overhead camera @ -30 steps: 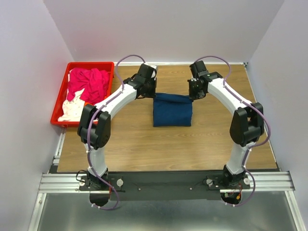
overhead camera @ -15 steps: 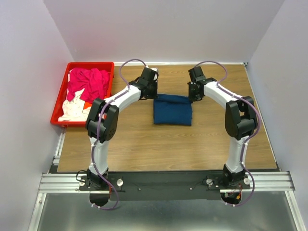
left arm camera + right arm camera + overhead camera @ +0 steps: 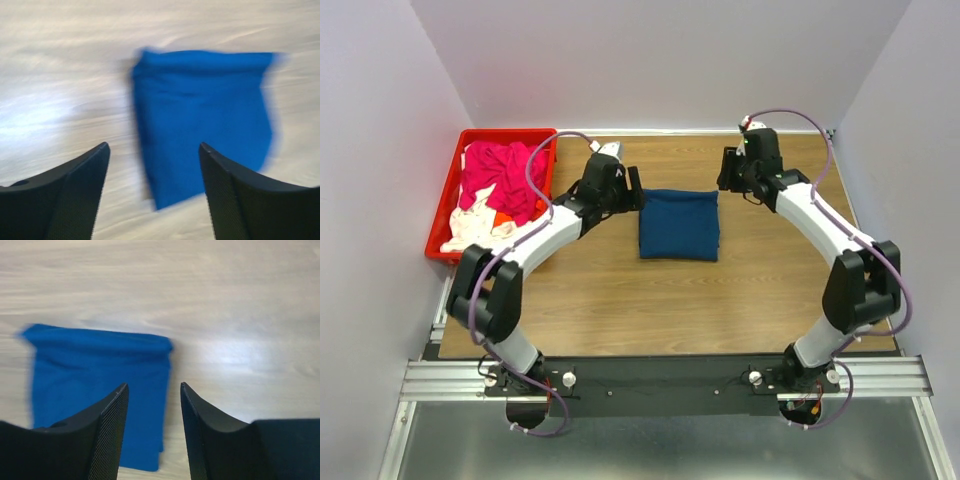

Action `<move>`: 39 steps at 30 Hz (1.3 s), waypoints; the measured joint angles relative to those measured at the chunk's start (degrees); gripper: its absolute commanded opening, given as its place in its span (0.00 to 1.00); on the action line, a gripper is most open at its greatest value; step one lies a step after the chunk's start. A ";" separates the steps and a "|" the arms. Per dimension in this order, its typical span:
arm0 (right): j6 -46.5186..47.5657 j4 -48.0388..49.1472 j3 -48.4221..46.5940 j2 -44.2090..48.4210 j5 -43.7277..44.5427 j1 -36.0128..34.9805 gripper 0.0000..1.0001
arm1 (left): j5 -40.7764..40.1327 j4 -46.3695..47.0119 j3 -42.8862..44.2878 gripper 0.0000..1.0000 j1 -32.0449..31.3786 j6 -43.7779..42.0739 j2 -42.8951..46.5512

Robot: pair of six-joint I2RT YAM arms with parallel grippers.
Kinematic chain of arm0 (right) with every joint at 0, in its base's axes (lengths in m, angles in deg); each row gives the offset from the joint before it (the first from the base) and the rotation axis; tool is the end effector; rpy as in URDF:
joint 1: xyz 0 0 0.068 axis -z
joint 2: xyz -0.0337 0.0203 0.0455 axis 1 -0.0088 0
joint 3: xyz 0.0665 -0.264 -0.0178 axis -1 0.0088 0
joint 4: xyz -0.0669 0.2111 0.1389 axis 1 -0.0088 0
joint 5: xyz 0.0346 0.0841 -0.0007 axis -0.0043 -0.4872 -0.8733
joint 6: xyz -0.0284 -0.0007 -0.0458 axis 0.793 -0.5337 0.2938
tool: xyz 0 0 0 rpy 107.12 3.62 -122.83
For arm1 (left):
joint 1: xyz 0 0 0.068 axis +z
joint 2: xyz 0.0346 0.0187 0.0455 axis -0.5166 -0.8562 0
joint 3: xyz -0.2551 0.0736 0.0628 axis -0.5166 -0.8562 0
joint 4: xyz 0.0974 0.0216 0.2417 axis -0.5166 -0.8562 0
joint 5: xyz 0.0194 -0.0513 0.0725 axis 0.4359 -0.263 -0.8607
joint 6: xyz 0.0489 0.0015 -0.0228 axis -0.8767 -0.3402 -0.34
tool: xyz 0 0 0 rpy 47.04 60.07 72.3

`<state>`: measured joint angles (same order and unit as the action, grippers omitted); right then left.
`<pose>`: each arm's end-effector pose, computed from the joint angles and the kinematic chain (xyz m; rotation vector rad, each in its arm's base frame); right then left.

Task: Fold and stack the t-shirts
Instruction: Fold the tshirt

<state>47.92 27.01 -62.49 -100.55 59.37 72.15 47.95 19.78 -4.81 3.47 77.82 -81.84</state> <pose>0.3694 0.1111 0.2847 -0.0008 2.2724 0.1641 0.3364 -0.1759 0.2533 -0.0721 2.2617 -0.5608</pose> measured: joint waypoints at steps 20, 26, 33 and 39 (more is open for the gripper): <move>-4.68 23.23 4.70 -18.75 -37.66 9.20 0.41 | 16.41 22.82 12.28 0.29 2.34 4.92 -24.81; -7.93 27.85 2.56 -25.20 -41.48 11.06 0.41 | 20.52 25.66 11.89 0.29 6.12 8.83 -30.80; -11.96 30.12 2.51 -23.63 -42.53 11.32 0.43 | 22.84 29.20 9.46 0.50 8.39 10.88 -29.49; -22.23 42.93 5.44 -19.12 -46.77 11.32 0.43 | 22.88 34.23 1.97 0.54 7.72 12.87 -19.39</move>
<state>25.69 69.94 -57.05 -119.67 12.59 83.47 70.83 54.00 -2.84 11.18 90.70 -101.23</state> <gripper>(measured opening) 0.428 0.542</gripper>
